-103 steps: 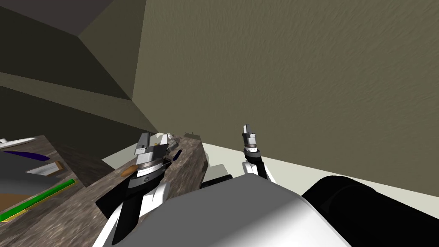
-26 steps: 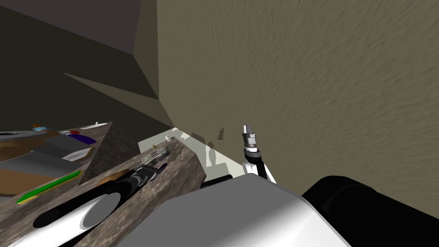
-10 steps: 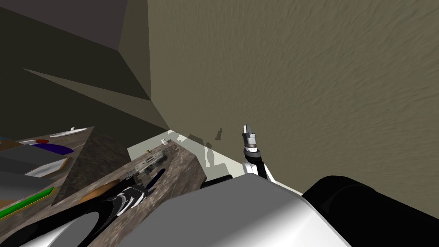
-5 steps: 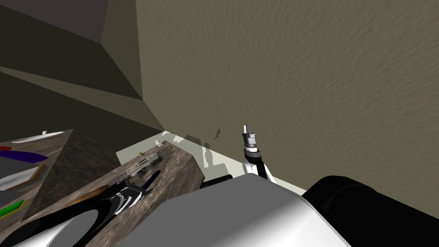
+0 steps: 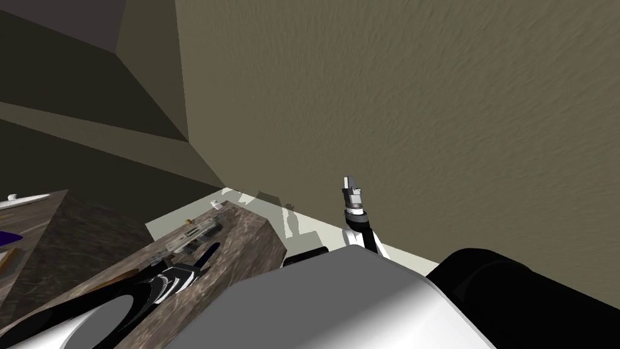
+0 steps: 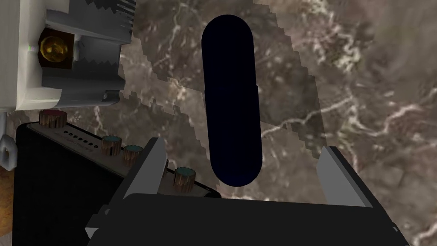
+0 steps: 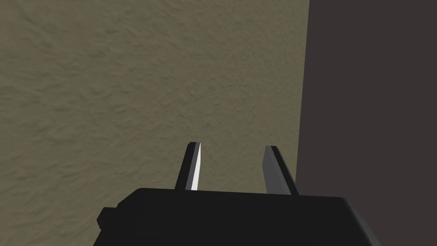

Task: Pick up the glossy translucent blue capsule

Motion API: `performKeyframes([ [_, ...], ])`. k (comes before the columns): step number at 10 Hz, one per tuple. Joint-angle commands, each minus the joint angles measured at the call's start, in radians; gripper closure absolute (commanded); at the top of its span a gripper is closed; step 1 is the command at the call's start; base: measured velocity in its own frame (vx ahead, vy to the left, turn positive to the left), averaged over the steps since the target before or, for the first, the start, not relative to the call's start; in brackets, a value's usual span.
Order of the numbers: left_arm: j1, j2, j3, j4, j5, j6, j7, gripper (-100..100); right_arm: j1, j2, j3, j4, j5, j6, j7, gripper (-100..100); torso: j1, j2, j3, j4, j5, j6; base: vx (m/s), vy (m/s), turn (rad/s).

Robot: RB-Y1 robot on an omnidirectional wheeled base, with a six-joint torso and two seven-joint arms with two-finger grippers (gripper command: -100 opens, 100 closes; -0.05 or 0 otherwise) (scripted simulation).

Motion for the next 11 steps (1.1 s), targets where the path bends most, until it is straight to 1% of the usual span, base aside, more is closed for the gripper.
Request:
performKeyframes([
  [1, -0.006, 0.035, -0.007, 0.047, 0.013, -0.03, 0.019, -100, 0.0, 0.0, 0.0, 0.0, 0.0, 0.0, 0.0, 0, 0.0, 0.0, 0.0, 0.0, 0.0, 0.0, -0.072, -0.047, -0.124],
  [2, -0.011, 0.057, -0.013, 0.079, 0.022, -0.05, 0.028, -100, 0.0, 0.0, 0.0, 0.0, 0.0, 0.0, 0.0, 0, 0.0, 0.001, 0.001, 0.0, 0.0, 0.0, -0.062, -0.058, -0.13],
  [3, -0.007, 0.043, -0.009, 0.06, 0.017, -0.038, 0.019, -100, 0.0, 0.0, 0.0, 0.0, 0.0, 0.0, 0.0, 0, -0.001, 0.001, 0.0, 0.0, 0.0, 0.0, -0.024, -0.025, -0.022],
  [4, -0.008, 0.045, -0.01, 0.063, 0.018, -0.042, 0.022, 100, 0.0, 0.0, 0.0, 0.0, 0.0, 0.0, 0.0, 0, 0.0, -0.001, 0.0, 0.0, 0.0, -0.001, 0.0, 0.0, 0.0],
  [8, -0.009, 0.046, -0.008, 0.063, 0.018, -0.043, 0.022, 100, 0.0, 0.0, 0.0, 0.0, 0.0, 0.0, 0.0, 0, 0.003, -0.004, -0.002, -0.001, 0.002, 0.0, 0.0, 0.0, 0.0],
  [9, -0.009, 0.046, -0.008, 0.063, 0.018, -0.043, 0.021, 0, 0.0, 0.0, 0.0, 0.0, 0.0, 0.0, 0.0, 0, 0.002, -0.004, -0.002, -0.001, 0.002, 0.0, 0.0, 0.0, 0.0],
  [10, -0.001, 0.014, -0.002, 0.015, 0.005, -0.011, 0.01, 100, 0.0, 0.0, 0.0, 0.0, 0.0, 0.0, 0.0, 0, 0.002, -0.004, -0.002, -0.001, 0.002, 0.0, 0.042, 0.049, 0.147],
  [11, 0.004, -0.008, 0.004, -0.01, -0.004, 0.009, 0.001, 100, 0.0, 0.0, 0.0, 0.0, 0.0, 0.0, 0.0, 0, 0.005, -0.005, -0.003, -0.002, 0.003, -0.001, 0.064, 0.057, 0.221],
])
